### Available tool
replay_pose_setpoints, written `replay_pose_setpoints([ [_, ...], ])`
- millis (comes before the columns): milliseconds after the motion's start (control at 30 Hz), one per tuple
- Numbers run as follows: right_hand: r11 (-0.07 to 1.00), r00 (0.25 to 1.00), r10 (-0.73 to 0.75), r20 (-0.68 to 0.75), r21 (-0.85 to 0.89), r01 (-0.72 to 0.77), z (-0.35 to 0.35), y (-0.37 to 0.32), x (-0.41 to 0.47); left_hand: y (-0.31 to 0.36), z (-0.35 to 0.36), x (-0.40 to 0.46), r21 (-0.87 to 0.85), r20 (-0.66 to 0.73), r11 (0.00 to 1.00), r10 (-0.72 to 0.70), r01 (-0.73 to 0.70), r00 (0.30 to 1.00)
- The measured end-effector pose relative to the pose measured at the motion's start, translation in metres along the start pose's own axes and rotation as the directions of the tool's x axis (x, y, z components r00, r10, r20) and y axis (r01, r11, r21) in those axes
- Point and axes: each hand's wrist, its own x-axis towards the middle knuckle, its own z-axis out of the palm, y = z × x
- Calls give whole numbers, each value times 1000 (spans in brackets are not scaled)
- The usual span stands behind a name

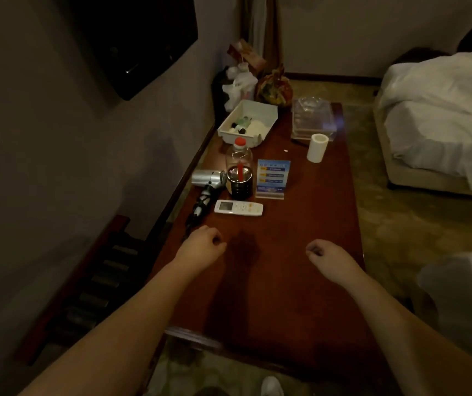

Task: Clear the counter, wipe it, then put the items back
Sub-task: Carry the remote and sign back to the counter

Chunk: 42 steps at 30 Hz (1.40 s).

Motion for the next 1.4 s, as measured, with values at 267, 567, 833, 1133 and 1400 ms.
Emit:
replay_pose_setpoints([
  [267,999,998,35,-42,31,-34,-15,6,144,30,38,114,202,2,979,-30,29,1000],
  [567,992,995,43,-95,120,-31,7,-2,253,20,77,195,406,115,914,-36,-14,993],
  [833,978,993,-25,-113,202,48,20,0,278,17,81,210,480,108,877,-54,-5,993],
  [1133,957,986,5,-166,286,43,31,12,201,4,84,154,76,93,958,-283,277,955],
  [1400,891,995,34,-88,455,10,38,-11,88,-19,73,31,-385,89,832,-398,401,913],
])
